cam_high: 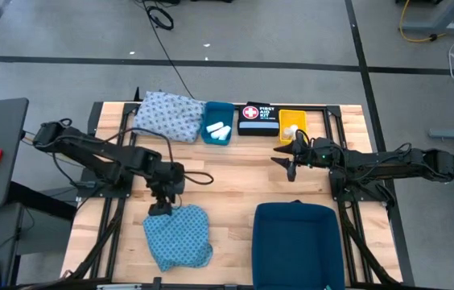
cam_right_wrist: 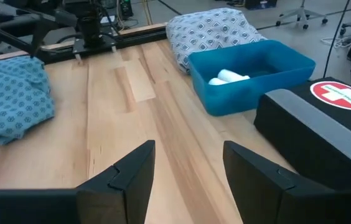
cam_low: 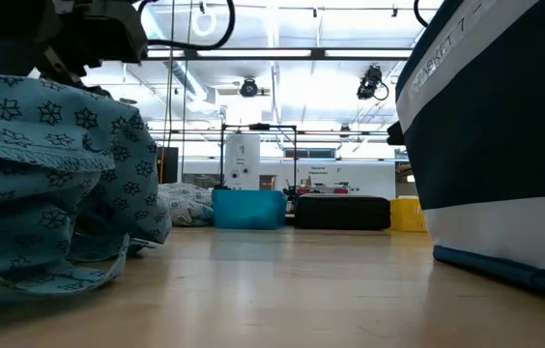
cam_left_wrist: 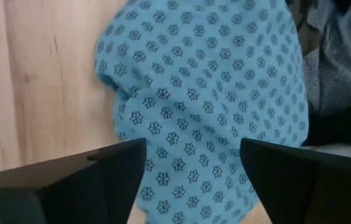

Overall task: Pick & place medical supplies in basket/bin
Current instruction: Put the blue patient gown into the blue organizer bin

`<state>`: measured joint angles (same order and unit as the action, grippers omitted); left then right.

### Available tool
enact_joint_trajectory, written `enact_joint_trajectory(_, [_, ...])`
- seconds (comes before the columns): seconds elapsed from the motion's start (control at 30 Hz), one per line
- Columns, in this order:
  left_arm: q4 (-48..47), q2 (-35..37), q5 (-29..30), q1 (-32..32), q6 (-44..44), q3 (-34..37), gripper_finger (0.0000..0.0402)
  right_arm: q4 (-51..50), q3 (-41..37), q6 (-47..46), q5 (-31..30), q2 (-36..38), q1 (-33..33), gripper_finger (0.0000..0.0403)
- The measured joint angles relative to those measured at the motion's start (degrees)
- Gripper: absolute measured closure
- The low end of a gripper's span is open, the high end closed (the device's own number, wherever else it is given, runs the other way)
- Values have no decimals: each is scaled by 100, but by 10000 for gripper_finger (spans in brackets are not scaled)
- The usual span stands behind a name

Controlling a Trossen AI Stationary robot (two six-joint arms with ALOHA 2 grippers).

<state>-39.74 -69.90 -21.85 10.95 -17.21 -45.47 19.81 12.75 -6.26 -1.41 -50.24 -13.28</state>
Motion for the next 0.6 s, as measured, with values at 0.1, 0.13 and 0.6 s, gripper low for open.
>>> enact_joint_trajectory(0.1, [-7, -26, 14, 16, -232, 0, 116, 13, 0, 2, 22, 1, 0, 206])
enact_joint_trajectory(0.13, [30, -65, 68, 27, -261, -6, 108, 12, 0, 4, 23, 0, 0, 206])
enact_joint_trajectory(0.6, [1898, -989, -1299, 36, -588, 1015, 71, 5, 0, 8, 125, 0, 159, 206])
